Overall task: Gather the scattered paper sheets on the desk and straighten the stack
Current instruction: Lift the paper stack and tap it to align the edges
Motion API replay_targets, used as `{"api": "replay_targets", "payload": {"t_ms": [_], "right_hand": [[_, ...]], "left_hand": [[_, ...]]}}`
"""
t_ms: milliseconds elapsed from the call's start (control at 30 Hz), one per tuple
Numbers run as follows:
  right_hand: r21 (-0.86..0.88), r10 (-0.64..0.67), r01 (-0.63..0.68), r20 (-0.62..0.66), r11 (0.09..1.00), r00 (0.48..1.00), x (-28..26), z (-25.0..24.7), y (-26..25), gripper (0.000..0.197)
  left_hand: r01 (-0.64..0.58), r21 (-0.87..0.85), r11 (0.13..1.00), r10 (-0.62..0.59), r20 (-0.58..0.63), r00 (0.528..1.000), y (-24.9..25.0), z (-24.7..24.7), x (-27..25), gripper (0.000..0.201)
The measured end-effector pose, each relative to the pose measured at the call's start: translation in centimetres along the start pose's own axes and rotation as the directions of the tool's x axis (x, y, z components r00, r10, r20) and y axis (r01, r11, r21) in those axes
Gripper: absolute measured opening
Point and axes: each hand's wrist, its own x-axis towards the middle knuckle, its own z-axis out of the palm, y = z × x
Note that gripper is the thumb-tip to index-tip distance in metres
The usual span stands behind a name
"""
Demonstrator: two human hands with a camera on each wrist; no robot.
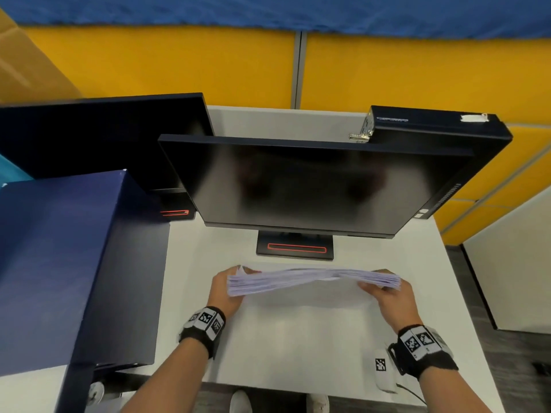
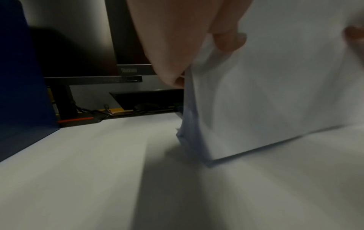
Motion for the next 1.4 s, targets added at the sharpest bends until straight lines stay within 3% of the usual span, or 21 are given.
{"api": "replay_targets", "payload": {"t_ms": [100,267,367,400,467,533,667,867,967,1033,1100,1200,1300,1333,1400], "right_hand": [[0.054,-0.072,0.077,-0.090,0.996,0.993,-0.1,-0.5,-2.7,0.012],[0.119,-0.169,0.193,-0.187,0.974,0.968,-0.3,-2.6,-5.1,0.014],[0.128,-0.035,0.049,-0.109,0.991,0.993,0.1,-1.6,-2.8,0.018],[0.138,0.029,-0.019,-0.071,0.990,0.997,0.1,-0.9,-1.8,0.020],[0.167,0.128,-0.122,-0.027,0.978,0.991,-0.1,0.3,-0.1,0.024],[0.192,0.147,-0.132,-0.063,0.973,0.987,-0.2,0.4,-0.2,0.023],[0.197,0.042,-0.014,-0.139,0.980,0.989,-0.6,-0.9,-1.8,0.013],[0.124,0.143,-0.138,-0.028,0.983,0.989,-0.8,-0.1,-0.8,0.017],[0.045,0.042,-0.039,-0.056,0.998,0.998,-0.5,-1.7,-1.8,0.020],[-0.079,-0.046,0.043,-0.036,0.996,0.998,-0.2,-2.9,-2.9,0.020],[-0.226,-0.130,0.134,0.032,0.965,0.991,-0.2,-3.0,-5.0,0.020],[-0.308,-0.330,0.373,0.184,0.875,0.926,-0.9,-0.3,-9.0,0.023],[-0.273,-0.412,0.434,0.136,0.859,0.901,-1.4,3.2,-11.5,0.009],[-0.224,-0.397,0.408,0.091,0.885,0.913,-1.5,3.7,-11.7,0.012],[-0.089,-0.326,0.327,0.032,0.941,0.945,-1.6,3.7,-11.4,0.031]], "left_hand": [[-0.086,-0.079,0.993,0.078,-0.098,0.992,1.8,-1.4,0.8,0.018],[-0.188,-0.129,0.974,0.175,-0.105,0.979,3.8,-2.7,0.2,0.019],[-0.067,-0.153,0.986,0.067,-0.005,0.998,2.3,-1.4,0.3,0.023],[-0.022,-0.138,0.990,0.023,0.008,1.000,1.4,-0.8,0.6,0.032],[0.047,-0.132,0.990,-0.047,0.010,0.999,0.8,0.0,0.6,0.030],[0.047,-0.163,0.985,-0.049,-0.006,0.999,1.1,0.2,0.7,0.024],[-0.079,-0.147,0.986,0.074,-0.036,0.997,1.7,-0.7,0.6,0.019],[0.030,-0.122,0.992,-0.036,-0.054,0.998,0.5,0.1,-0.1,0.020],[-0.127,-0.036,0.991,0.126,-0.010,0.992,3.3,-1.8,0.5,0.021],[-0.275,0.097,0.956,0.274,0.027,0.961,6.4,-3.7,0.9,0.020],[-0.423,0.261,0.868,0.413,0.095,0.906,10.3,-5.0,1.0,0.008],[-0.584,0.432,0.687,0.537,0.240,0.809,15.8,-4.7,0.4,0.014],[-0.706,0.472,0.527,0.630,0.341,0.698,19.1,-3.1,-1.0,0.012],[-0.702,0.463,0.541,0.638,0.318,0.702,19.1,-3.3,-1.1,0.014],[-0.619,0.463,0.634,0.599,0.212,0.772,17.7,-5.0,-0.9,0.028]]}}
